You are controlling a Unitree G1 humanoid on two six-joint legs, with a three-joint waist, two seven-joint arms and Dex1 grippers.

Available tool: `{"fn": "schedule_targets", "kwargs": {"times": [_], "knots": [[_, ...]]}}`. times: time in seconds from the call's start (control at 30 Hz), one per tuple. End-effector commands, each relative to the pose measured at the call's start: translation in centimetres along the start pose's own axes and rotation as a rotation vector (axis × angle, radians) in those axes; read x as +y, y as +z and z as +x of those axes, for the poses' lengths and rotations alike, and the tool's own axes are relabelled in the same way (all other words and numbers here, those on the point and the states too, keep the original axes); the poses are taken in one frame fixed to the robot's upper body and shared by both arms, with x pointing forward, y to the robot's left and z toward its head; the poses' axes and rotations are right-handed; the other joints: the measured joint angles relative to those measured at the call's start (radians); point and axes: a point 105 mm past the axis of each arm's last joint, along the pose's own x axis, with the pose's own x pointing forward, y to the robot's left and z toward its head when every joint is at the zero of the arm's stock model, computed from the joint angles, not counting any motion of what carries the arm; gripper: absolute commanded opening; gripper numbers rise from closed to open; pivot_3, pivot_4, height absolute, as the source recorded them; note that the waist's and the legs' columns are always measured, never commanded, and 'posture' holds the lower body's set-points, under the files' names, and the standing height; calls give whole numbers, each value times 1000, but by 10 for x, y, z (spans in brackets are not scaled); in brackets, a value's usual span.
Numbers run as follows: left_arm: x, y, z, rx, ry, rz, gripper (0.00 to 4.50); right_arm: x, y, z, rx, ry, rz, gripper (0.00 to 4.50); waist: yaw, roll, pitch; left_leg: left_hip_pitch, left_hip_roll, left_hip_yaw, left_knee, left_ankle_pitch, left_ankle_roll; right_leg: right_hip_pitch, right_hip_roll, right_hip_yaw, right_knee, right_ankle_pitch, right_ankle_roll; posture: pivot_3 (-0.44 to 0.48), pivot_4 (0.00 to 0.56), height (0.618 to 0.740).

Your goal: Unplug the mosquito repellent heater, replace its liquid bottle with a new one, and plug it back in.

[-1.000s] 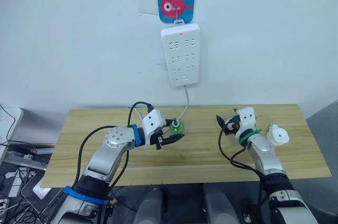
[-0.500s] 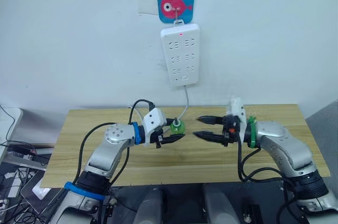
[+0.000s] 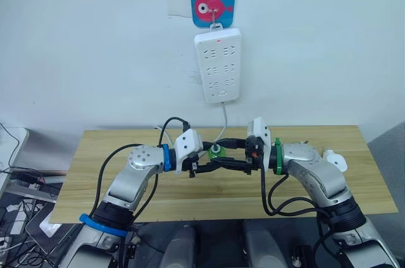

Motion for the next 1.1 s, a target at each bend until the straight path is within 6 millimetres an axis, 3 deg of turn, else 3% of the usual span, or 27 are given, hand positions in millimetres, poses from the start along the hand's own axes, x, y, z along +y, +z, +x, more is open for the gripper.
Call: {"fn": "schedule_targets", "kwargs": {"times": [0.03, 0.1, 0.17, 0.33, 0.53, 0.77, 0.8, 0.93, 1.1], "knots": [[-2, 17, 3, -58, -18, 39, 2241, 2, 6, 5, -10, 14, -56, 2859, 0, 0, 0, 0, 0, 0, 0, 0, 0, 0, 0, 0, 0, 0, 0, -49, 205, 740], [-2, 18, 3, -60, -18, 39, 2241, -1, 4, 5, 6, 6, -83, 2859, 0, 0, 0, 0, 0, 0, 0, 0, 0, 0, 0, 0, 0, 0, 0, -48, 202, 740], [-2, 18, 3, -63, -18, 38, 2241, -4, 1, 4, 19, -10, -105, 2472, 0, 0, 0, 0, 0, 0, 0, 0, 0, 0, 0, 0, 0, 0, 0, -48, 202, 740], [-4, 19, 4, -70, -22, 33, 2241, -5, 1, 4, 19, -8, -124, 867, 0, 0, 0, 0, 0, 0, 0, 0, 0, 0, 0, 0, 0, 0, 0, -53, 196, 740], [-3, 22, 6, -95, -22, 4, 2241, -4, 3, 0, -3, -25, -98, 860, 0, 0, 0, 0, 0, 0, 0, 1, -1, 0, 0, 0, 0, 0, 0, -59, 189, 740], [4, 31, 0, -165, 56, -48, 4379, -34, 16, -26, -146, -281, 222, 860, 1, 0, 0, 0, 0, 0, 0, 2, -3, 0, 0, 0, 0, 0, 0, -71, 187, 740], [5, 33, 0, -181, 79, -49, 4497, -40, 16, -33, -181, -332, 310, 860, 1, 0, 0, 0, 0, 0, 0, 2, -3, 0, 0, 0, 0, 0, 0, -73, 187, 740], [13, 50, 3, -272, 211, -25, 4500, -54, 17, -55, -347, -445, 671, 860, 1, 0, 0, 0, 0, 0, 0, 2, -3, 0, -1, 0, 0, 0, 0, -80, 187, 740], [14, 65, 15, -364, 339, 25, 4500, -59, 29, -62, -535, -467, 916, 860, 0, 0, -1, -1, -1, 1, 0, 0, -1, -1, -3, 1, 1, 0, 0, -84, 190, 740]]}}
